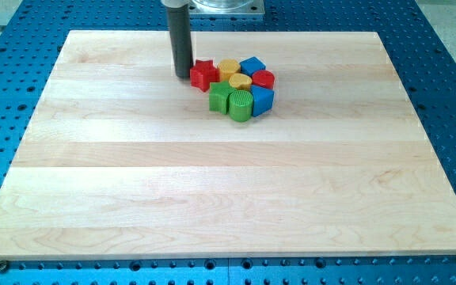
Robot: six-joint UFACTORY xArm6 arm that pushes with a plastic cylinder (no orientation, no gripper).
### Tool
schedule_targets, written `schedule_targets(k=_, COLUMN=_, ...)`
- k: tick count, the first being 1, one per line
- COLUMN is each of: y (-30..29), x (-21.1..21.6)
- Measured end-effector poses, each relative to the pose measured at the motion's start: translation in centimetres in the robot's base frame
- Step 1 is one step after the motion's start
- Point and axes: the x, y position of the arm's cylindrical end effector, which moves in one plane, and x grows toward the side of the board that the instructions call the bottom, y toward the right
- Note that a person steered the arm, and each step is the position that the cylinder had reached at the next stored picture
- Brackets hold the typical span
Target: Place your arm at the top of the cube
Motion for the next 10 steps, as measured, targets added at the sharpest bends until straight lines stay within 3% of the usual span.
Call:
schedule_targets(k=1, y=2.4, x=0.5)
schedule_targets(k=3, y=0.8, x=2.2)
schedule_targets(k=4, y=0.7, x=-0.7)
schedule_targets(k=5, y=5.1, x=-4.9)
schedule_targets(k=6, y=12.9, x=-5.0)
schedule_targets(k=10, y=14.3, x=-2.0)
